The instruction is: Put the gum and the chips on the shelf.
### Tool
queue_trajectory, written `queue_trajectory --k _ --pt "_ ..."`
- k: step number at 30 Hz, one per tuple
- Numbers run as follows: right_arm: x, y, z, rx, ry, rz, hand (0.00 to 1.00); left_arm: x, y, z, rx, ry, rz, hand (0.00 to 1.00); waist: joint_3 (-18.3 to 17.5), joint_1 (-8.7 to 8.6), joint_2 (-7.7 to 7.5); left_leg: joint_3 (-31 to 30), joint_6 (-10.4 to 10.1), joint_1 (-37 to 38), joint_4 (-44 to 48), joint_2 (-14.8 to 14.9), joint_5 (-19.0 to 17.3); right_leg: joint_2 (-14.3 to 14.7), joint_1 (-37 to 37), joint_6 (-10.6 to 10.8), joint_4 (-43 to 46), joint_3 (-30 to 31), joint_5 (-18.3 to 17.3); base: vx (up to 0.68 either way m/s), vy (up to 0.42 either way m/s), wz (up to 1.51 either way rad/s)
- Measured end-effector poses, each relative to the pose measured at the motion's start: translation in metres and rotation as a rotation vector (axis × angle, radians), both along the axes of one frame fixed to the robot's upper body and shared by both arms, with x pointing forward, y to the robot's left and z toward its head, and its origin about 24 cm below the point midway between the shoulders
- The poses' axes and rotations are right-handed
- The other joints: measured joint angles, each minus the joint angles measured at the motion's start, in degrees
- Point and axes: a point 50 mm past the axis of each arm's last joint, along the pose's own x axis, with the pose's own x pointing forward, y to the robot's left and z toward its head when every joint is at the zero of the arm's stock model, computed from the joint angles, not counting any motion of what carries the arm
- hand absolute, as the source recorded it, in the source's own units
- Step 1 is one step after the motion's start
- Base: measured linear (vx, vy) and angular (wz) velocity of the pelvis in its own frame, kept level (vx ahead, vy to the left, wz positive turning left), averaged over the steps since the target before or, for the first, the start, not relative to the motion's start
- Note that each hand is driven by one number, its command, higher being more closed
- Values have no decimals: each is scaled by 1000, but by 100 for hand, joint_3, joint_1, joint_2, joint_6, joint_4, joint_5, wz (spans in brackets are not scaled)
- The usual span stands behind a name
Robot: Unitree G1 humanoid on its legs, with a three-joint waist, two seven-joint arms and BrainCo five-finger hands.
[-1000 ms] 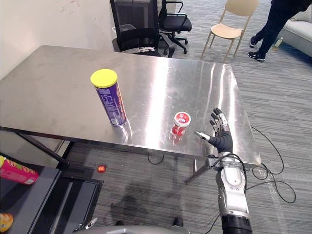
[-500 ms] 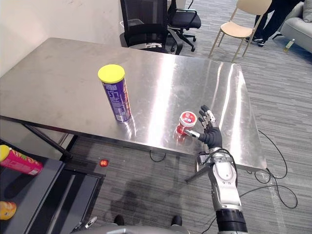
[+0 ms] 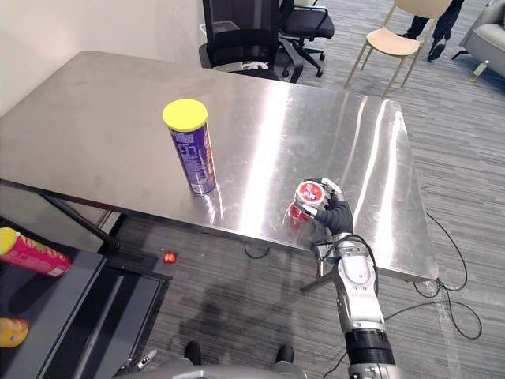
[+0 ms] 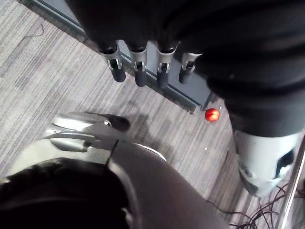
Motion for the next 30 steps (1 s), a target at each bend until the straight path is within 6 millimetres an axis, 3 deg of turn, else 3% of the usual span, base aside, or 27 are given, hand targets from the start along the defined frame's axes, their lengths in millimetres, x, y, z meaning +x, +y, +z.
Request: queue_trajectory --k 11,19,22,27,30 --pt "12 11 6 0 -17 24 100 7 0 1 3 -16 -3 0 40 171 -7 -29 -1 -46 -13 -5 18 -2 -22 0 -12 -27 0 -4 -2 1" --pt "6 9 6 -20 -19 14 100 10 0 1 16 -10 -25 0 43 160 -13 -218 9 -33 0 -33 31 -24 145 1 -63 -219 1 8 -2 12" --pt "0 10 19 -25 -76 20 100 11 1 2 28 -11 -23 0 57 155 2 -299 19 -39 21 -35 37 -44 152 1 40 -262 0 1 13 14" --pt "-11 8 59 -28 -260 12 100 11 0 2 29 -16 -9 0 63 168 -11 -241 19 109 11 -34 36 -60 217 1 112 -152 -1 -16 3 -6" --pt "-15 5 69 -7 -309 6 100 10 2 2 31 -15 12 0 63 164 -12 -174 21 147 4 -31 38 -59 215 -6 102 -102 -11 -45 -9 -12"
